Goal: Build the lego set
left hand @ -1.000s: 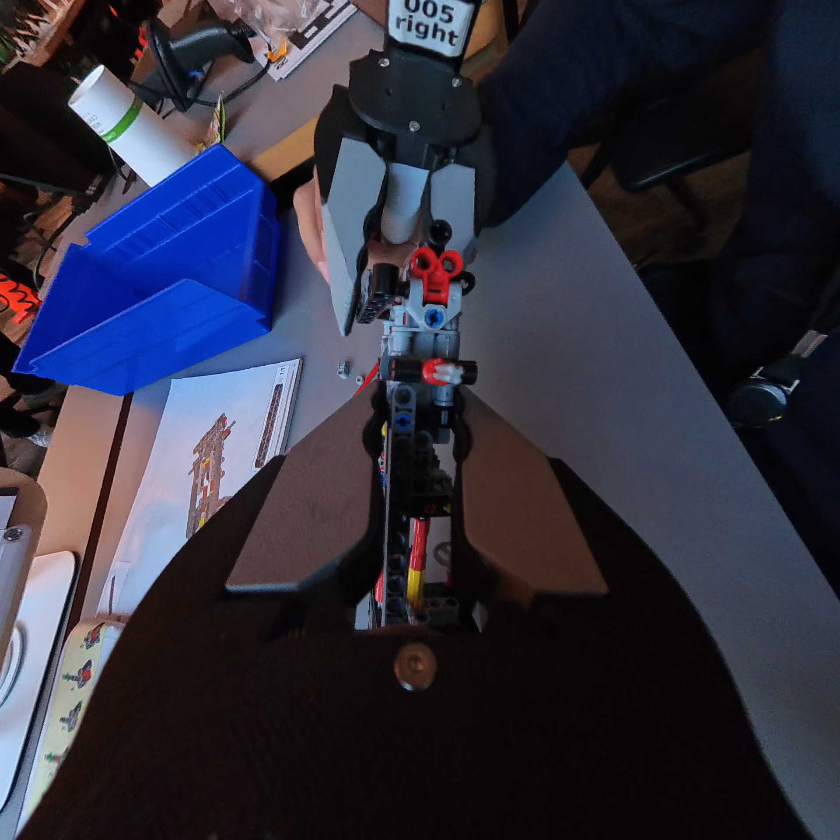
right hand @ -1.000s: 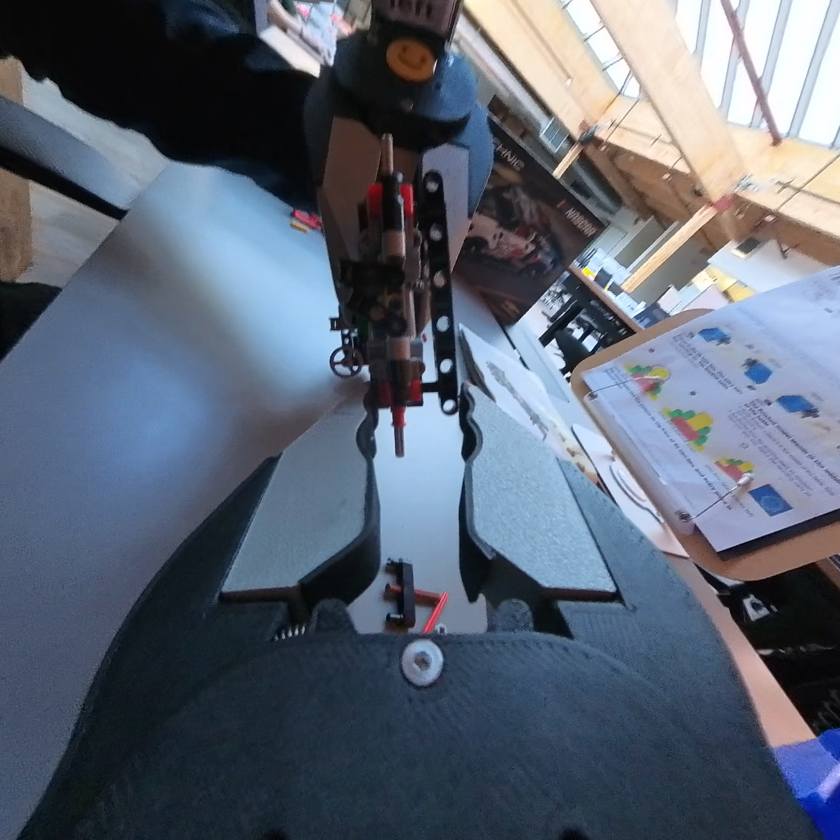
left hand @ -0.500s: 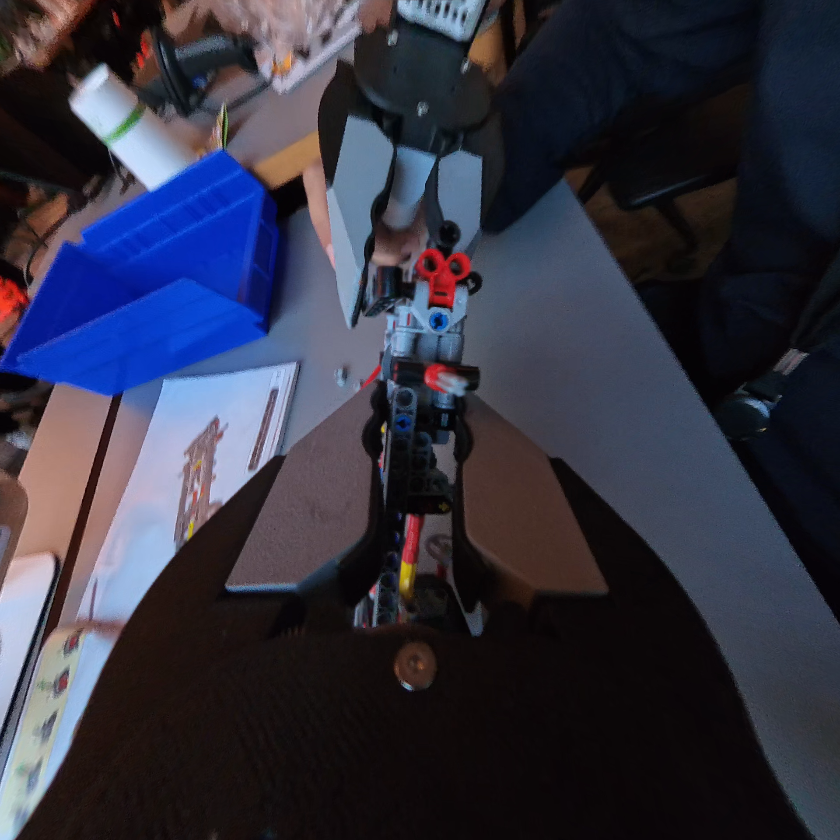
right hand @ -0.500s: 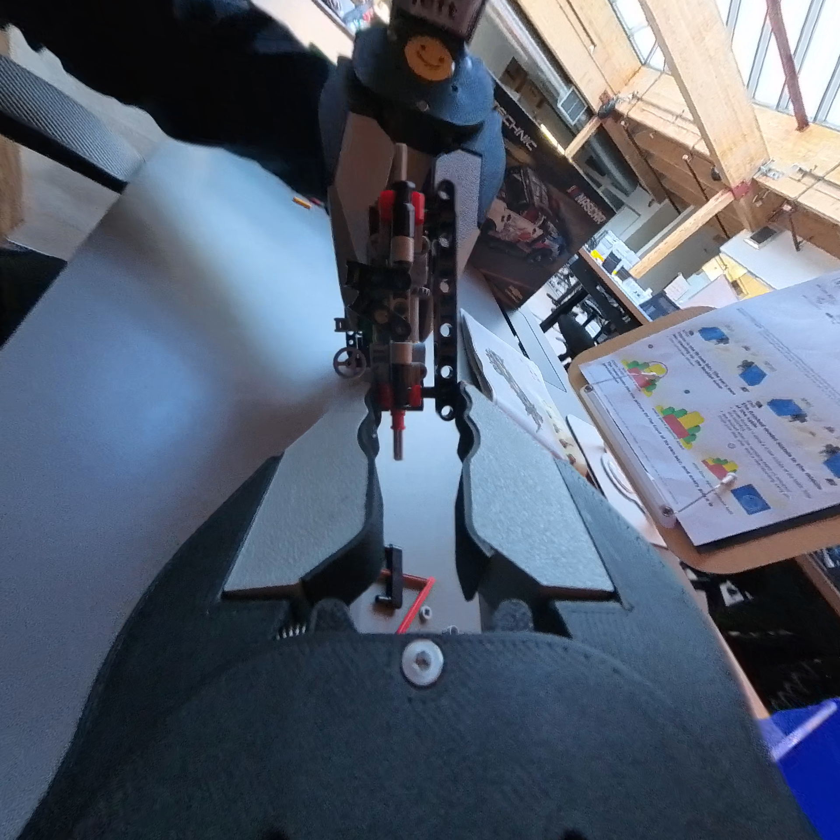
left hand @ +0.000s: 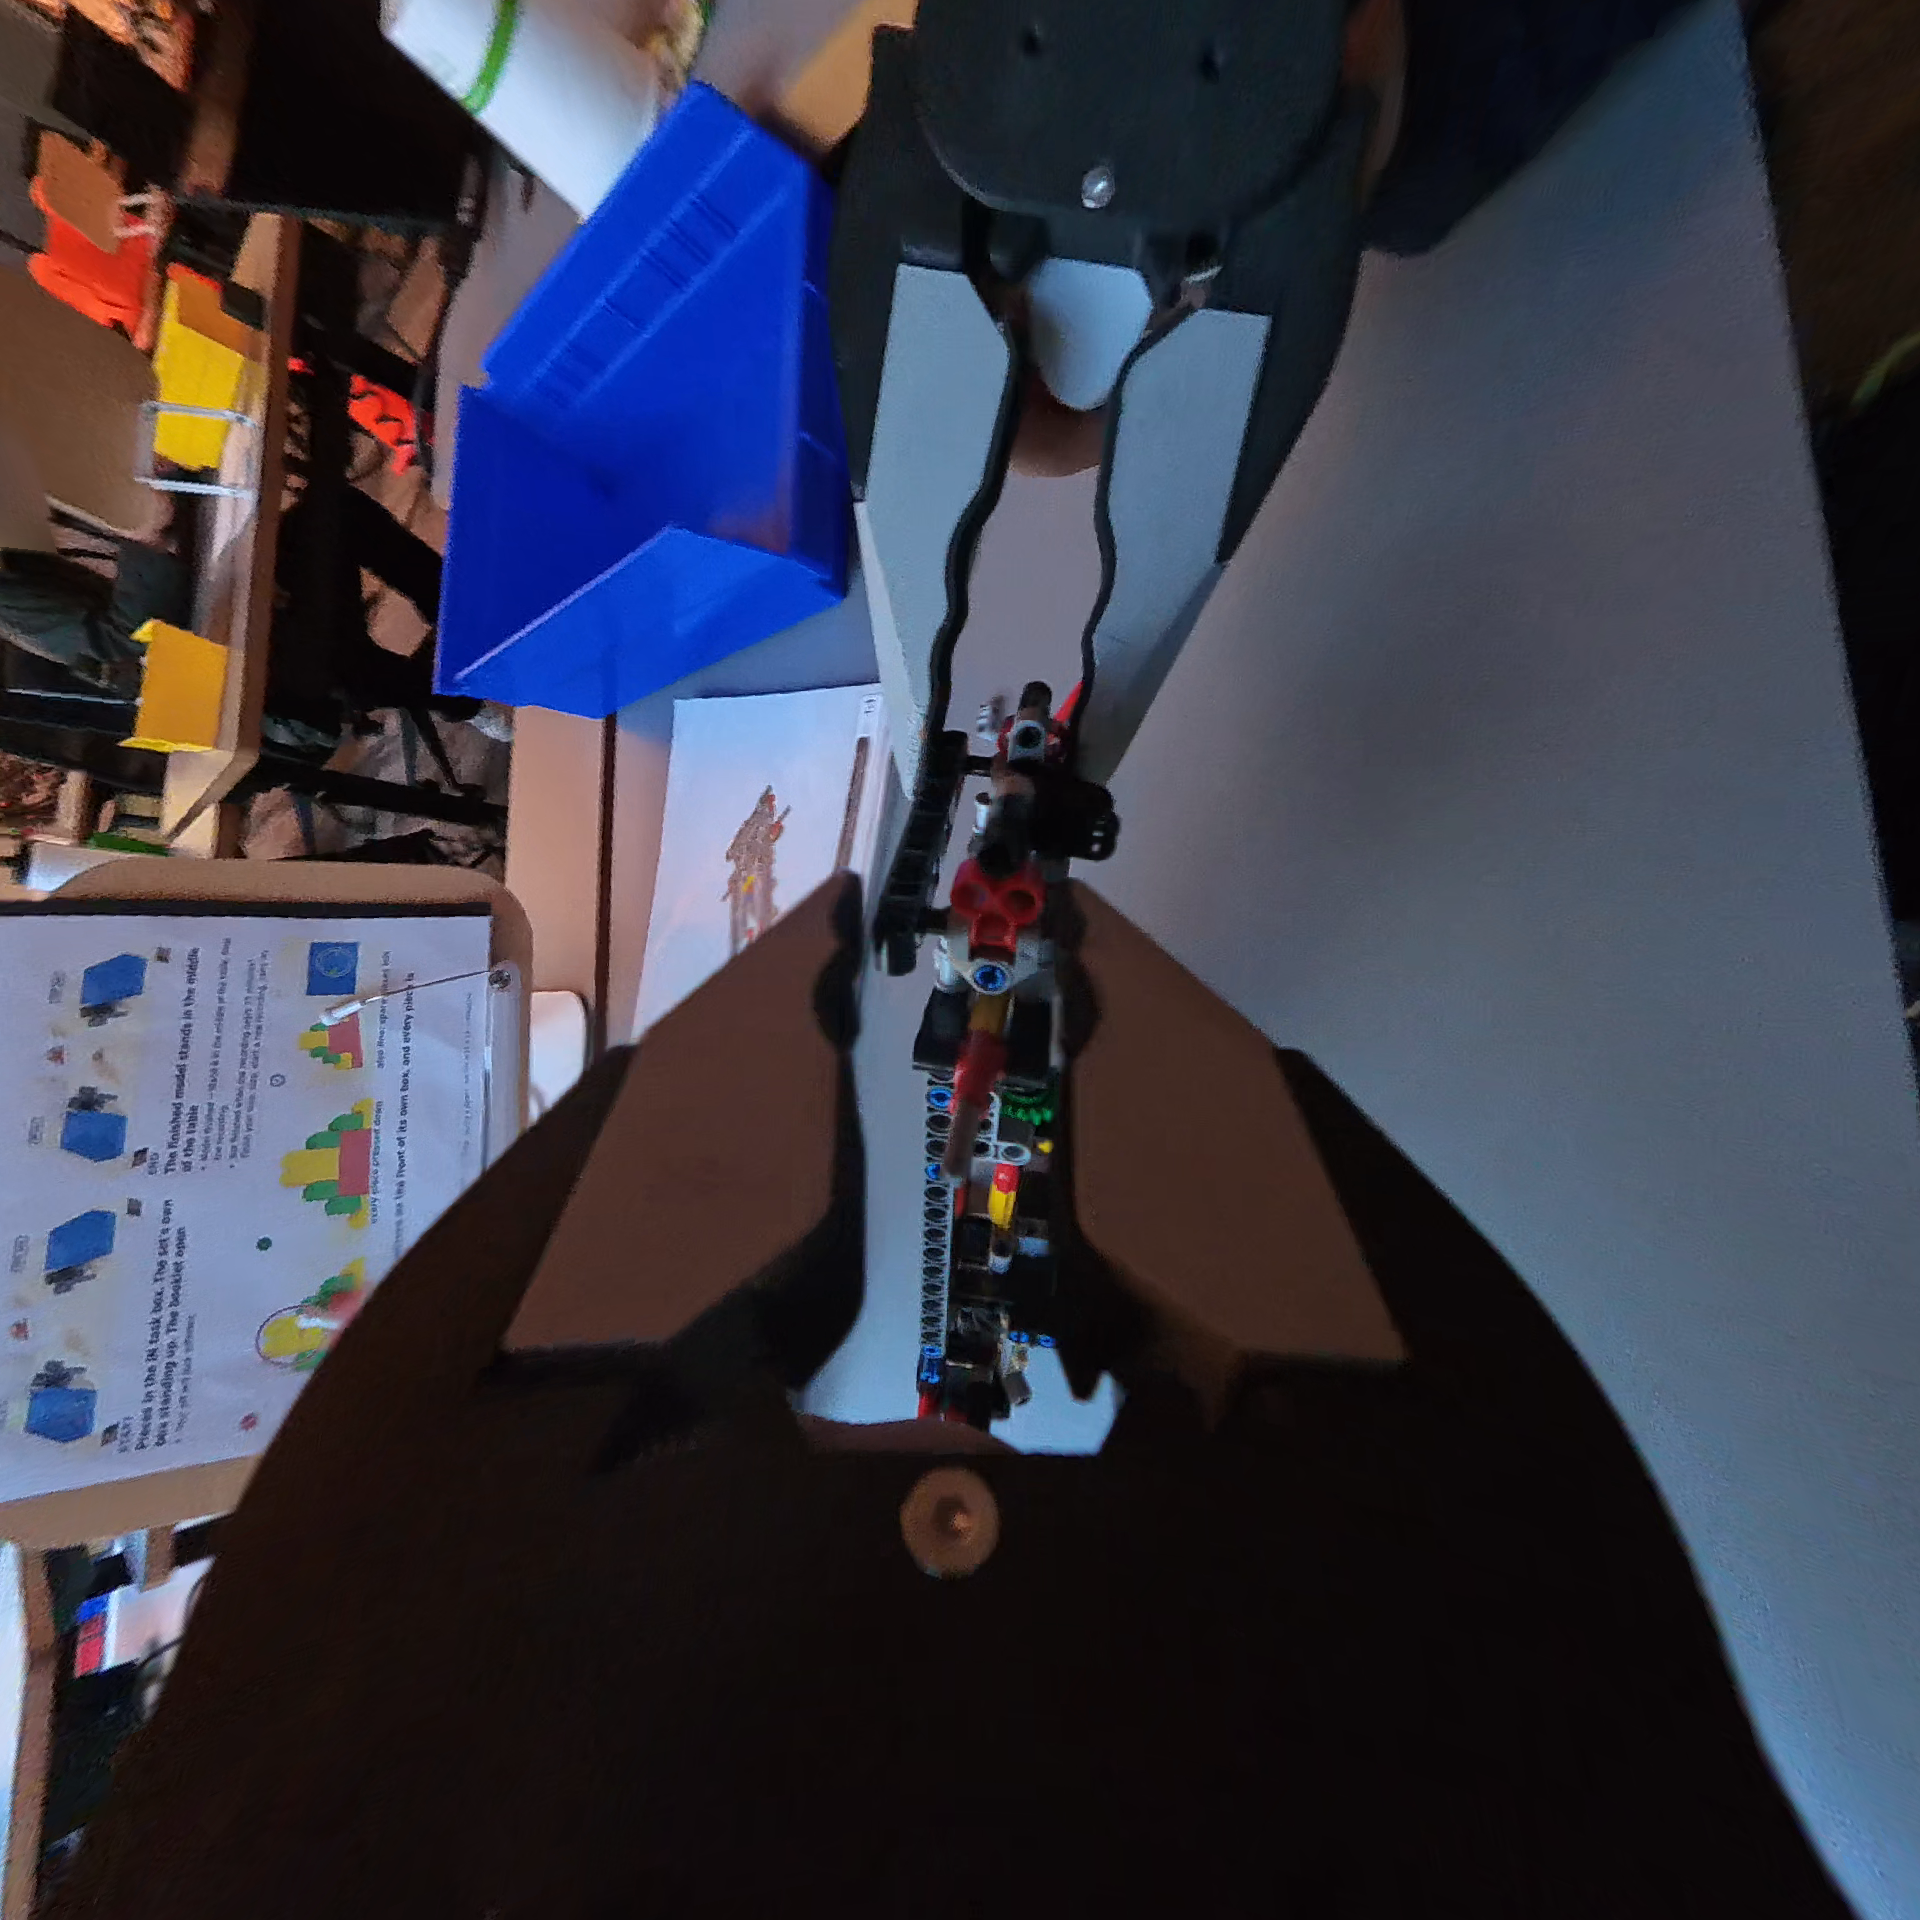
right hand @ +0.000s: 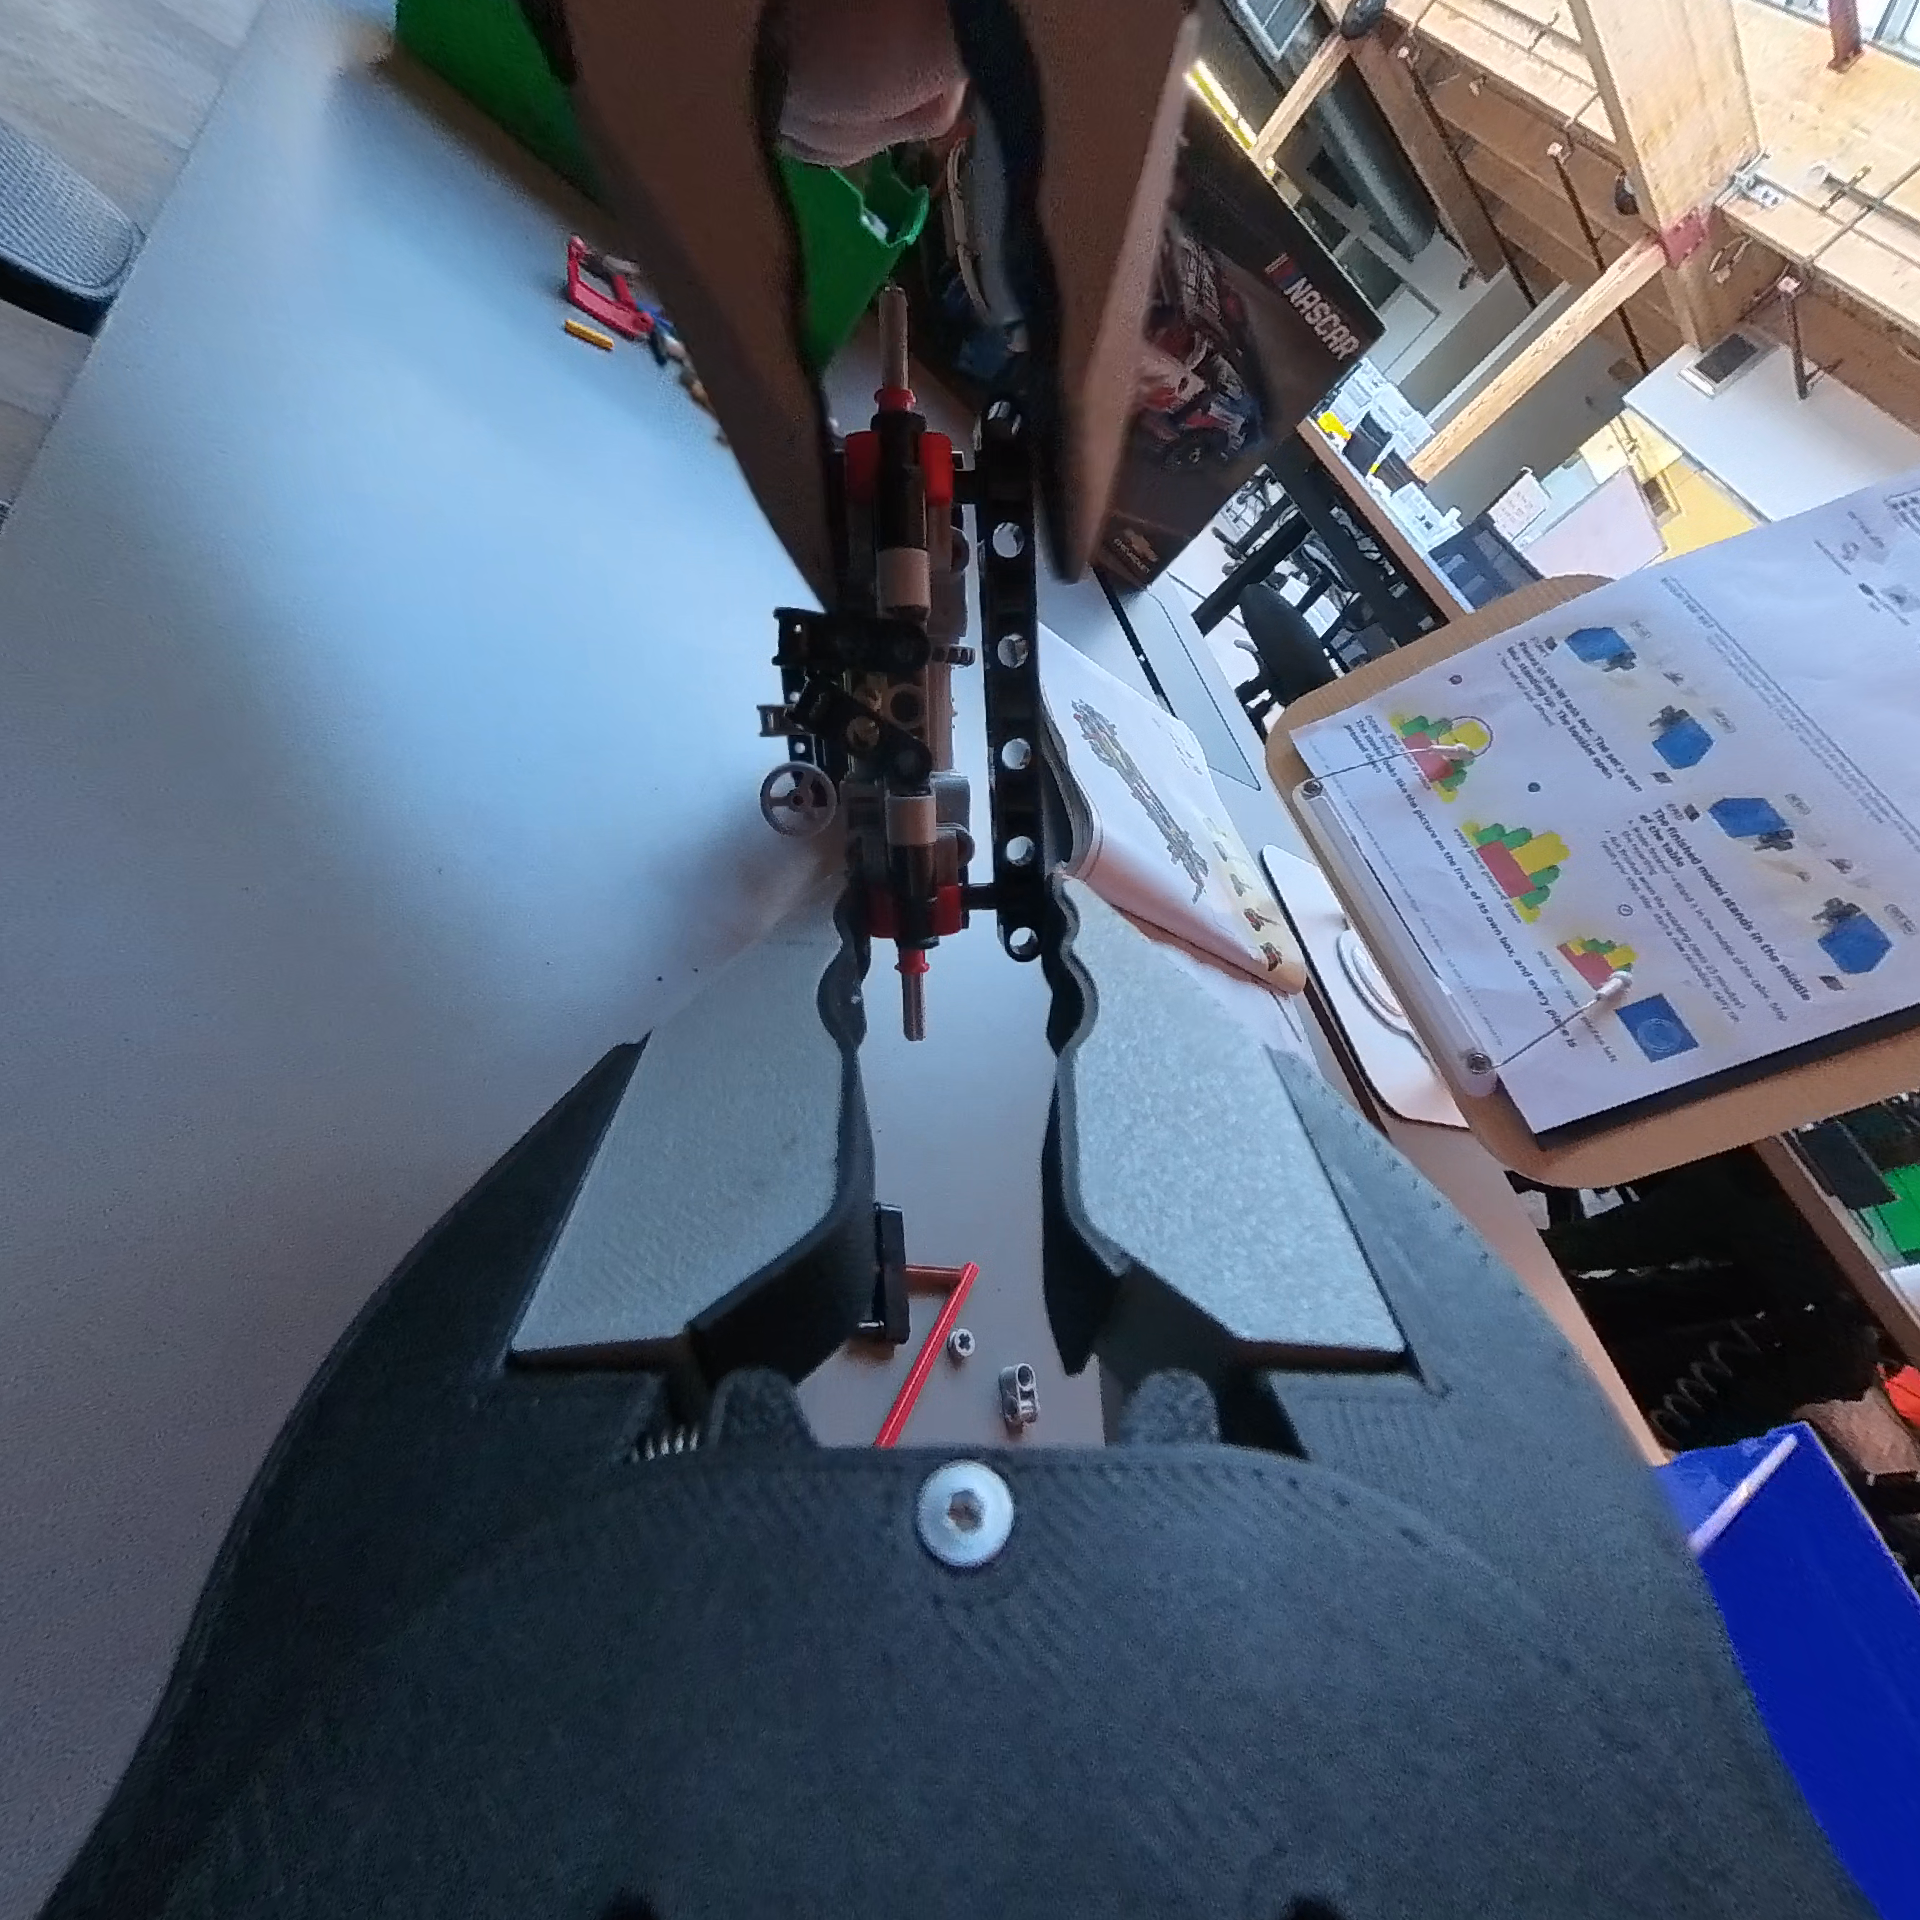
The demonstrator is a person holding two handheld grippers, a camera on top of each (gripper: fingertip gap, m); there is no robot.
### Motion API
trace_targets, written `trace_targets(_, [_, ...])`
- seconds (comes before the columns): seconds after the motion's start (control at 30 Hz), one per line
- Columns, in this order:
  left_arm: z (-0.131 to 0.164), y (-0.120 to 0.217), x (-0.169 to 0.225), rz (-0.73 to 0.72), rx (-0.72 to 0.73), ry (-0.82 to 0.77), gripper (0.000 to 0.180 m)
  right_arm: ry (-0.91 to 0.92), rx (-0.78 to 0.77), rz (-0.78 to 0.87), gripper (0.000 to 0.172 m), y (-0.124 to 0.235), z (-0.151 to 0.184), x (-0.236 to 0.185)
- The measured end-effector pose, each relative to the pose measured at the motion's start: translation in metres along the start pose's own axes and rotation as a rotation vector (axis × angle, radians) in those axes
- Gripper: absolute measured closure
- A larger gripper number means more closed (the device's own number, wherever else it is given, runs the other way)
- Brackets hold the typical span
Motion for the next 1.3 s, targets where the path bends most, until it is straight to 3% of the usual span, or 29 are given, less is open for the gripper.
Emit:
trace_targets(0.17, [-0.001, 0.001, 0.002, 0.040, 0.025, -0.003, 0.151, -0.019, 0.038, -0.028, 0.141, 0.006, 0.000, 0.000])
trace_targets(0.33, [0.012, -0.002, 0.005, 0.078, 0.229, -0.001, 0.154, 0.046, 0.039, -0.044, 0.142, 0.010, -0.001, -0.005])
trace_targets(0.5, [0.021, -0.001, 0.004, 0.077, 0.322, -0.005, 0.157, 0.091, -0.018, -0.033, 0.142, 0.010, -0.009, -0.011])
trace_targets(0.7, [0.028, -0.001, 0.006, 0.074, 0.391, 0.035, 0.157, -0.008, -0.014, -0.030, 0.141, 0.008, -0.007, -0.009])
trace_targets(0.77, [0.030, 0.001, 0.007, 0.062, 0.406, 0.049, 0.157, -0.063, 0.024, -0.026, 0.140, 0.007, -0.007, -0.007])
trace_targets(0.97, [0.040, 0.018, 0.013, 0.059, 0.491, 0.073, 0.157, -0.277, 0.339, -0.067, 0.140, 0.002, -0.003, -0.007])
trace_targets(1.13, [0.049, 0.025, 0.011, 0.070, 0.541, 0.038, 0.157, -0.228, 0.371, -0.057, 0.139, -0.003, -0.009, -0.007])
trace_targets(1.3, [0.059, 0.036, 0.011, 0.132, 0.678, 0.021, 0.157, -0.185, 0.333, -0.149, 0.131, -0.008, -0.017, -0.009])
Point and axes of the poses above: each gripper's, where its closed fingertips meet, y back along the fingers, z out of its underside, x = y × z across the jaws, the point moved 10 cm from there along y, back along the fingers, and after that the axes turned 14 degrees about z, right-handed, at the moved point
